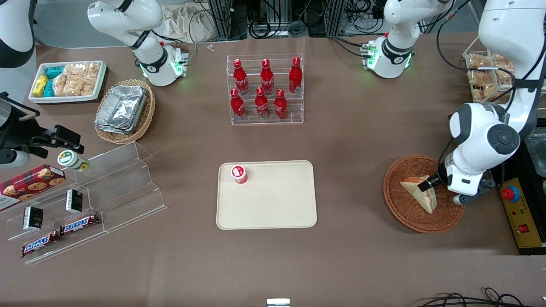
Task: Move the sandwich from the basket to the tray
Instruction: 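Close the left gripper on the sandwich's wrapped edge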
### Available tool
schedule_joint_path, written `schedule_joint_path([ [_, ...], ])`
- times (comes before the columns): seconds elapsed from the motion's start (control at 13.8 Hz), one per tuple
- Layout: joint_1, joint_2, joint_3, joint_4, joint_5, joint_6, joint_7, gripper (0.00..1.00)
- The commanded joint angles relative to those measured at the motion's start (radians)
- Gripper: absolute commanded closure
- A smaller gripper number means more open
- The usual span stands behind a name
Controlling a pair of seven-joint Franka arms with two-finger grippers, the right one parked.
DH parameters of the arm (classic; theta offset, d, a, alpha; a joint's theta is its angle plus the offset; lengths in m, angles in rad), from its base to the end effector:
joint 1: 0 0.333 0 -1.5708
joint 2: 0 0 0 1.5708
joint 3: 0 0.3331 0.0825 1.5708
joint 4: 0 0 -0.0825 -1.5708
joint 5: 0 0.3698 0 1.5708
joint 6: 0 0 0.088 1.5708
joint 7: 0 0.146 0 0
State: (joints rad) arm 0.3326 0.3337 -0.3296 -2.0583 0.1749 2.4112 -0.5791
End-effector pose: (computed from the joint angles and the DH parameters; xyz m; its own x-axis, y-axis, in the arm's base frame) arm 0.5915 0.0109 0.2719 0.8892 0.4554 0.0434 0.4554 -0.8902 0.0097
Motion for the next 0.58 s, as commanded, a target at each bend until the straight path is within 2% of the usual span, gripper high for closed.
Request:
schedule_joint_path([
  [0.0,0.008,-0.005,-0.008,-0.028,0.028,0.037,-0.039,0.00],
  [0.51,0.006,0.054,-0.008,-0.025,0.028,0.097,-0.100,0.00],
])
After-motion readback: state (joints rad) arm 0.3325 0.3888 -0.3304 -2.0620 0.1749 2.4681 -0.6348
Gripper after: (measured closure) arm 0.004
